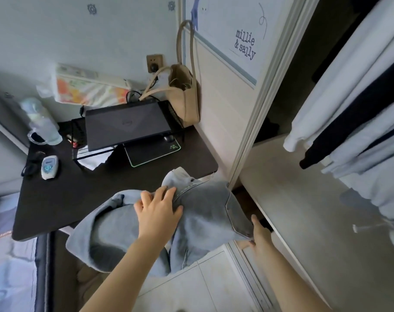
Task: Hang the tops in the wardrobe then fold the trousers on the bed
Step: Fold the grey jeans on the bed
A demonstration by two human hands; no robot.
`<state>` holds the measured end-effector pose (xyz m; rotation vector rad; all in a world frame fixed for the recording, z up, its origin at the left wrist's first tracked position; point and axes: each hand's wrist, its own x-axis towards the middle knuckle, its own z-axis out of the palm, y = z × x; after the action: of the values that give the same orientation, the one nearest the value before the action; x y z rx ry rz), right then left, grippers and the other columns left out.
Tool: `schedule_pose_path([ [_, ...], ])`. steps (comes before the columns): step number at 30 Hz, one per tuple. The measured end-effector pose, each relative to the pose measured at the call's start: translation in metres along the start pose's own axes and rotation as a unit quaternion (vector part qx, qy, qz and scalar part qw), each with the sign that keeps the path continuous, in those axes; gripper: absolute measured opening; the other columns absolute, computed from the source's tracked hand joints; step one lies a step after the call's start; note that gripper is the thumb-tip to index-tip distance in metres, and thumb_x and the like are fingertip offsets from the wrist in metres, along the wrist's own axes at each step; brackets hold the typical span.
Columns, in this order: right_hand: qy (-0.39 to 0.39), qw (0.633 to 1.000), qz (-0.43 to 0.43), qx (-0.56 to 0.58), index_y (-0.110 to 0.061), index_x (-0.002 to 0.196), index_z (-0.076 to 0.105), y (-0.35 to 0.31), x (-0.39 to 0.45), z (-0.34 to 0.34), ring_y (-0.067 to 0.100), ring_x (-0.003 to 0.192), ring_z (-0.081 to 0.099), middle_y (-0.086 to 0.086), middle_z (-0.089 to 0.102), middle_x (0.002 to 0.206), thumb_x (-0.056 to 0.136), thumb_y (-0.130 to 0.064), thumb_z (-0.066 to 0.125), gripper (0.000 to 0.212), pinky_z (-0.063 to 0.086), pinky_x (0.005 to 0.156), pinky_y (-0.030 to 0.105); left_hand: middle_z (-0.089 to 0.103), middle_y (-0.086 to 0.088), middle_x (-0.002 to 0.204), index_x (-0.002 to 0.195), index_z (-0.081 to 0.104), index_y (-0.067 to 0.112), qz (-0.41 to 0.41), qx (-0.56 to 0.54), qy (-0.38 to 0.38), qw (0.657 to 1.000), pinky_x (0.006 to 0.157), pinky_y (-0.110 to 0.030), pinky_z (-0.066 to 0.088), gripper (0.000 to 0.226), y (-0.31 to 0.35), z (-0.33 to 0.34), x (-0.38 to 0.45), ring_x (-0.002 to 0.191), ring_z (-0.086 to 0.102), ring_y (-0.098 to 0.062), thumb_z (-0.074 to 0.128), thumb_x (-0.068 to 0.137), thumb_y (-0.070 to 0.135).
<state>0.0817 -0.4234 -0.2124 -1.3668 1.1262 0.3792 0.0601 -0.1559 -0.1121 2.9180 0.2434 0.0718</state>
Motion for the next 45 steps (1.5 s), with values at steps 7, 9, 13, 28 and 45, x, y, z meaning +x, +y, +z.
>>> schedule_pose_path([
  [7,-0.206,0.972,0.014,0.114,-0.007,0.107,0.068,-0.022,-0.037,-0.009,0.031,0.088,0.071,0.015,0.073,0.099,0.079,-0.042,0.072,0.045,0.056,0.069,0.037,0.066,0.006,0.113,0.104,0.069,0.018,0.029,-0.005,-0.002,1.0,0.089,-0.044,0.035,0.028,0.009,-0.004,0.01,0.114,0.048,-0.03,0.068,0.079,0.03],
  [9,-0.253,0.962,0.017,0.104,-0.003,0.113,0.069,-0.035,-0.061,-0.011,0.033,0.09,0.071,0.018,0.071,0.105,0.078,-0.031,0.073,0.045,0.057,0.067,0.037,0.064,0.007,0.106,0.102,0.067,0.019,0.021,-0.049,-0.032,0.998,0.091,-0.037,0.033,0.022,0.009,-0.008,0.015,0.114,0.046,-0.024,0.06,0.084,0.029],
  [13,-0.219,0.948,-0.09,0.211,-0.003,0.114,0.068,-0.063,-0.107,-0.004,0.034,0.096,0.068,0.018,0.069,0.109,0.083,-0.025,0.067,0.038,0.055,0.073,0.038,0.067,0.007,0.105,0.109,0.067,0.026,-0.006,-0.128,-0.058,0.99,0.094,-0.036,0.04,0.028,0.009,-0.02,0.012,0.117,0.047,-0.026,0.055,0.089,0.042],
  [28,-0.49,0.723,-0.388,-0.295,-0.025,0.129,0.06,-0.036,-0.24,0.062,-0.007,0.103,0.058,-0.02,0.067,0.104,0.092,-0.025,0.059,0.036,0.045,0.093,0.017,0.074,-0.021,0.092,0.1,0.075,0.003,-0.237,-0.75,-0.179,0.592,0.065,-0.035,0.06,0.035,-0.041,-0.095,-0.013,0.084,0.074,-0.03,0.067,0.076,0.027],
  [45,-0.171,0.696,-0.49,-0.496,-0.023,0.126,0.053,-0.099,-0.146,0.153,0.021,0.105,0.059,0.003,0.06,0.114,0.087,-0.029,0.065,0.041,0.045,0.09,0.029,0.077,-0.011,0.091,0.089,0.079,0.01,-0.404,-0.712,0.01,0.575,0.064,-0.034,0.058,0.025,-0.153,-0.065,-0.079,0.078,0.075,-0.024,0.075,0.081,0.033],
])
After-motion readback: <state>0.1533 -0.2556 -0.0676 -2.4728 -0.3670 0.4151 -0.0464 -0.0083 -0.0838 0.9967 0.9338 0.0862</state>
